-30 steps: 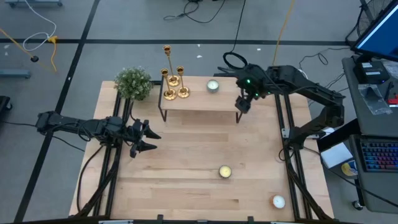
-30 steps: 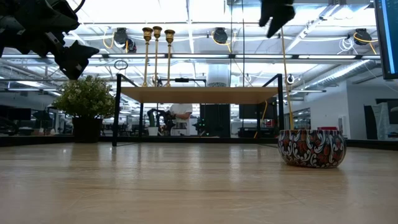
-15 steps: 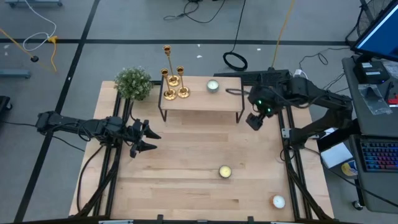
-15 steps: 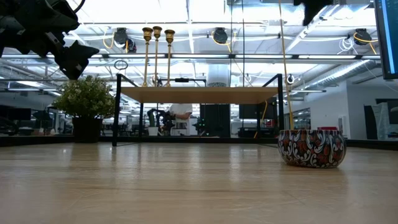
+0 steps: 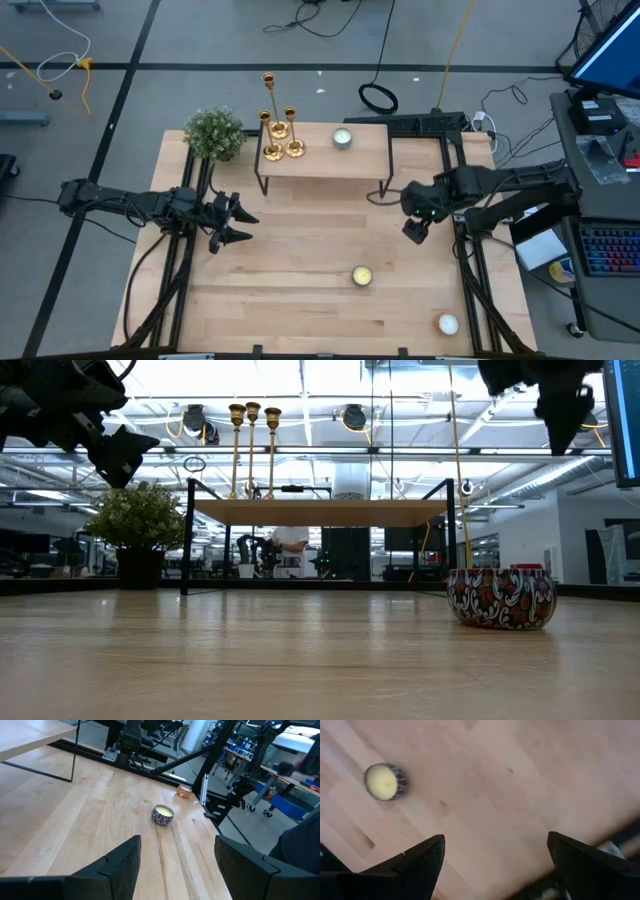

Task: Pick & Place candle stick holders
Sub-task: Put the red scented candle on the shelf

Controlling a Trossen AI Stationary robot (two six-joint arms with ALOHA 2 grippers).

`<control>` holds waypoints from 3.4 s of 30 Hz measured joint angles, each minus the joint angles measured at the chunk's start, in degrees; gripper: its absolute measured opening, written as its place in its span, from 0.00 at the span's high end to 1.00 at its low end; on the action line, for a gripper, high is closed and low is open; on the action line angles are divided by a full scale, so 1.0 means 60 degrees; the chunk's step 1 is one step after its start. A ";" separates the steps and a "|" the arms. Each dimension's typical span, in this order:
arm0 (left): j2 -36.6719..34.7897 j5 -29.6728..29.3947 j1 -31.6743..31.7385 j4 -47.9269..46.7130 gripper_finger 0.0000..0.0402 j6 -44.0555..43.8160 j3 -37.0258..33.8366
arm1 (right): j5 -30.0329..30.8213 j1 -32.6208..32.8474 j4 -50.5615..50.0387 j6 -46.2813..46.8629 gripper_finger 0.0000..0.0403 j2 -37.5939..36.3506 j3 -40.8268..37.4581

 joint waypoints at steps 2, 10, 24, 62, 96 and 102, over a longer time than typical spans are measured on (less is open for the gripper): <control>0.0000 0.0000 0.0003 0.0004 0.37 -0.0002 0.0000 | -0.0078 0.0189 0.0963 -0.0373 0.15 -0.0199 -0.0708; 0.0003 -0.0001 0.0002 0.0009 0.37 -0.0091 0.0000 | -0.2357 0.0498 0.5313 -0.1314 0.15 -0.0383 -0.3150; 0.0004 0.0000 0.0003 0.0008 0.37 -0.0293 0.0000 | -0.2422 0.0433 0.7704 -0.1124 0.15 0.0197 -0.4240; 0.0003 -0.0002 0.0000 0.0021 0.37 -0.0649 0.0000 | -0.2175 0.0721 1.1431 -0.4475 0.15 0.2313 -0.4240; 0.0000 0.0004 0.0002 0.0017 0.37 -0.0803 0.0000 | -0.2233 0.1340 1.2026 -0.5785 0.02 0.2310 -0.4240; 0.0004 0.0008 0.0000 0.0018 0.37 -0.0823 0.0000 | -0.2242 0.1339 1.1996 -0.4694 0.01 0.2310 -0.4240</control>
